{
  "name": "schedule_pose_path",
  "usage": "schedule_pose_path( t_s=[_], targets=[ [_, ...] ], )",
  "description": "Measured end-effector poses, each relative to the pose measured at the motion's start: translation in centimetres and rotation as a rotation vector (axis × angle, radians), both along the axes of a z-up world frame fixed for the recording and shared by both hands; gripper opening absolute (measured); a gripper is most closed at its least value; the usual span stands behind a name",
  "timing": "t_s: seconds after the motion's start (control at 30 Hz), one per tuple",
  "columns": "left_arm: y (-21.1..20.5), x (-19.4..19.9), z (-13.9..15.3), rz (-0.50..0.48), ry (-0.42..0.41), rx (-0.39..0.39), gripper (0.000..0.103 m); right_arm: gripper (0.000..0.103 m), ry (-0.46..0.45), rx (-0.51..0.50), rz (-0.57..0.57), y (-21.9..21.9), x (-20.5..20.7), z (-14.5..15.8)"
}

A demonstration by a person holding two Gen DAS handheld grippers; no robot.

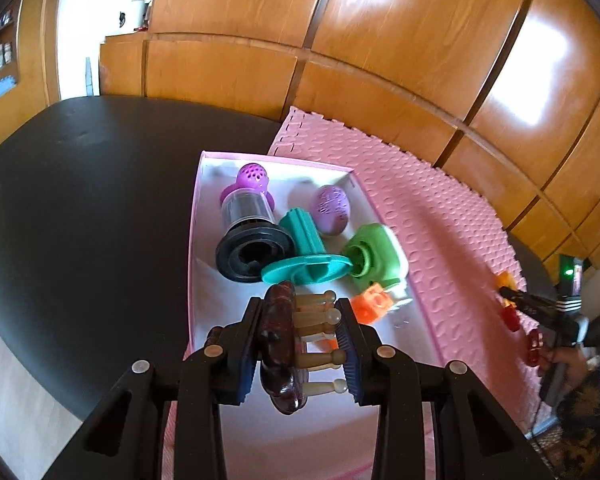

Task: Organize rigid objects
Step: 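Lower the dark brown brush into the tray and open the left gripper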

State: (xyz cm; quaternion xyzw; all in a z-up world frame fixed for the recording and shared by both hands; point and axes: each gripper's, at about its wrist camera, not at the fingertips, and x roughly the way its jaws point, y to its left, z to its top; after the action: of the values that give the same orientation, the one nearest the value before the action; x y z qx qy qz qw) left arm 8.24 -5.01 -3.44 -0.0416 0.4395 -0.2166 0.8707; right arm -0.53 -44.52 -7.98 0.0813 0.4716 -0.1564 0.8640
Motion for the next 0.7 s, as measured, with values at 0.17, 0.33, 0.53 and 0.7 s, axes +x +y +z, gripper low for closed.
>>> schedule_pose_path(
  t_s=[0.17,0.33,0.53,0.7],
  targets=[
    [-0.5,1.2,-1.2,-0.008,0.012,0.037,0.036,0.026,0.000,-0.001,0.000,-0.1,0.0,-0.1],
    [-0.7,2.3,-2.2,0.005,0.019,0.059,0.037,0.026,0.000,-0.006,0.001,0.0,0.1,-0.1],
    [-1.0,4.0,-2.4,0.032,-0.041,0.093,0.038,0.026,0.000,-0.013,0.002,0.1,0.1,-0.1],
    [-1.8,4.6,-2.9,0.042,-0.063,0.134,0.038,0.026,0.000,-0.017,0.003,0.1,0.1,-0.1]
  ],
)
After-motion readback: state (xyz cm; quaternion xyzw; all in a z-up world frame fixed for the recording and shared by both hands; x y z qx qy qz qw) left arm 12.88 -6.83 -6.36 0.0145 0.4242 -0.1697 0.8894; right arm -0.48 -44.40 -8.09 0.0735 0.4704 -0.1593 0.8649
